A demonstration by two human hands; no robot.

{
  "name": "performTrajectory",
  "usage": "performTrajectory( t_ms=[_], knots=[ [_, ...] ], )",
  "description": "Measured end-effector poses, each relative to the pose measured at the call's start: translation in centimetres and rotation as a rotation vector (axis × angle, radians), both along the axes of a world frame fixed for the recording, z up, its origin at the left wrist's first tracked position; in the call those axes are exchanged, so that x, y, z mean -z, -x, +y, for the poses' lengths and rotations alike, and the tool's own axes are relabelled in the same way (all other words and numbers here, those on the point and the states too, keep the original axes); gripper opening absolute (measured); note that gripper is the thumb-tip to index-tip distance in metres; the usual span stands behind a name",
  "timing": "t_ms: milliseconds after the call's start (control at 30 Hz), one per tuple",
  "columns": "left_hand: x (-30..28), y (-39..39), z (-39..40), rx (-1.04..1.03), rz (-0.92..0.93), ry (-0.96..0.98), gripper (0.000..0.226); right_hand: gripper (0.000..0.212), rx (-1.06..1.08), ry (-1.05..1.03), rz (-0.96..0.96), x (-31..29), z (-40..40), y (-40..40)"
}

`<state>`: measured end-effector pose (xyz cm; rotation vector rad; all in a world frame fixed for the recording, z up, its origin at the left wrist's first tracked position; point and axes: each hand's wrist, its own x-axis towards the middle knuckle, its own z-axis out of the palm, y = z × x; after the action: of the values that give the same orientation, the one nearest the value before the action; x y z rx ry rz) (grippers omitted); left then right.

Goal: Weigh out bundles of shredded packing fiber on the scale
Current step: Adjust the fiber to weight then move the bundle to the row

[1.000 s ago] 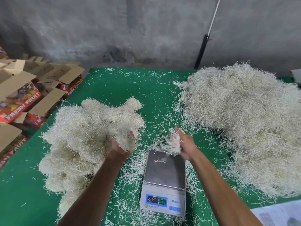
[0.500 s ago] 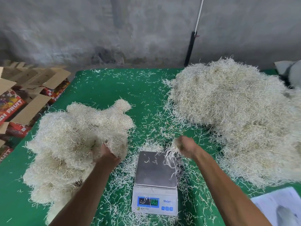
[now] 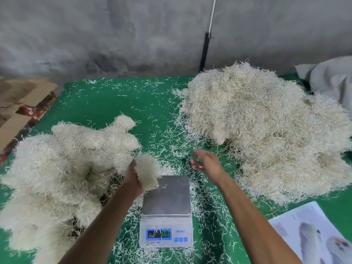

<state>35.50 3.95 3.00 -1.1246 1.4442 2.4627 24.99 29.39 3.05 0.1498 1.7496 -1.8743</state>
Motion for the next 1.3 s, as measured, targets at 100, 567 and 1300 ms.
performTrajectory(
  t_ms=[100, 567, 1300],
  knots=[
    [-1.4, -0.2, 1.2, 0.167, 0.201, 0.186, 0.04, 0.068, -0.296, 0.039, -0.043, -0.7, -3.1, -2.9],
    [2.5, -6.3, -2.3, 0.326, -0.08, 0.512, 0.061, 0.089, -0.179, -0.246, 0.309, -0.5, -5.2, -7.6],
    [5.6, -12.2, -4.1, 0.31, -0.141, 0.514, 0.053, 0.034, -0.071, -0.539, 0.314, 3.7, -5.2, -11.4]
  ],
)
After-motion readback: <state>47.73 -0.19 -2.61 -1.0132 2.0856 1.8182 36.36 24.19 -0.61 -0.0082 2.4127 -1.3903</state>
